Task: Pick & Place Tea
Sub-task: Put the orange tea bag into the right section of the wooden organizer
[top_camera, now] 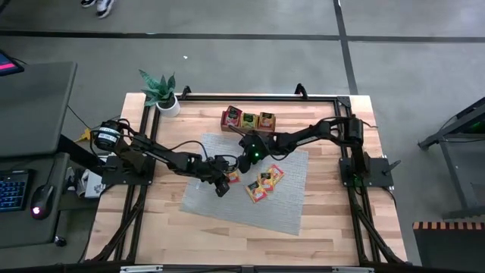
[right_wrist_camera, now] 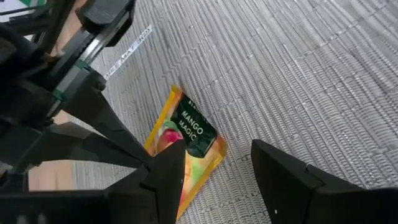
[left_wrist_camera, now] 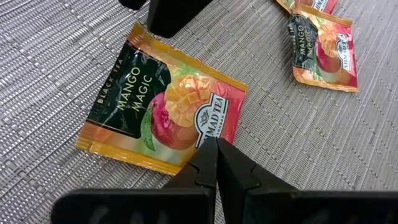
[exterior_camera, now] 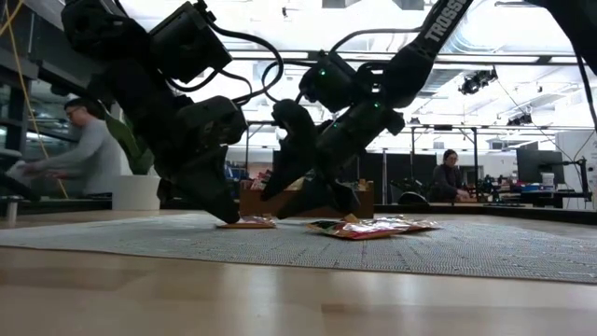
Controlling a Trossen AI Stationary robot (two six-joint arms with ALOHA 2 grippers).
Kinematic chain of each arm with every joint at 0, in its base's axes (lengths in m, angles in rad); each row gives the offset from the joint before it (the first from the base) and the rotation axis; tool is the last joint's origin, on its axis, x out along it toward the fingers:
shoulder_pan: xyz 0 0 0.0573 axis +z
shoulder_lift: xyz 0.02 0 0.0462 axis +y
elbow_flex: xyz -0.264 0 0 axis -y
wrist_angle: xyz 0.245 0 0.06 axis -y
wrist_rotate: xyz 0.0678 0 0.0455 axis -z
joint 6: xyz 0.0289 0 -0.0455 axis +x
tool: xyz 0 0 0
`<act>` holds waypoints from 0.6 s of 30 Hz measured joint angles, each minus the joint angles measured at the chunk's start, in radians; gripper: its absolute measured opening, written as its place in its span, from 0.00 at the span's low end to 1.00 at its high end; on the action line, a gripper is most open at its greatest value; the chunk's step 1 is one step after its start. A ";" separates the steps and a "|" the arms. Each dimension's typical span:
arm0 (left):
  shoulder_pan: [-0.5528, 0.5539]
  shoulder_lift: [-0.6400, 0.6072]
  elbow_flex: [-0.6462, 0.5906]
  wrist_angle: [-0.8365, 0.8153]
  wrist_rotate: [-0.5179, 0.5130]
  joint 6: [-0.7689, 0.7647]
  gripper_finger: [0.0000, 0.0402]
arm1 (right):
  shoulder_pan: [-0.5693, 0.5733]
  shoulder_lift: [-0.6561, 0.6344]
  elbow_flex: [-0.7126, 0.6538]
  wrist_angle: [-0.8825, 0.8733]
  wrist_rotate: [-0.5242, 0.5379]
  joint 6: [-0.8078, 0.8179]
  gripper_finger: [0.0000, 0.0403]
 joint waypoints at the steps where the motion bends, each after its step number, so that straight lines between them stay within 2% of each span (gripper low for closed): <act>1: 0.000 0.000 0.000 0.000 0.003 0.006 0.00 | 0.000 0.000 0.000 0.000 -0.003 -0.005 0.45; 18: 0.002 0.000 0.000 0.000 0.043 0.061 0.00 | 0.001 0.055 0.001 0.122 -0.135 -0.054 0.44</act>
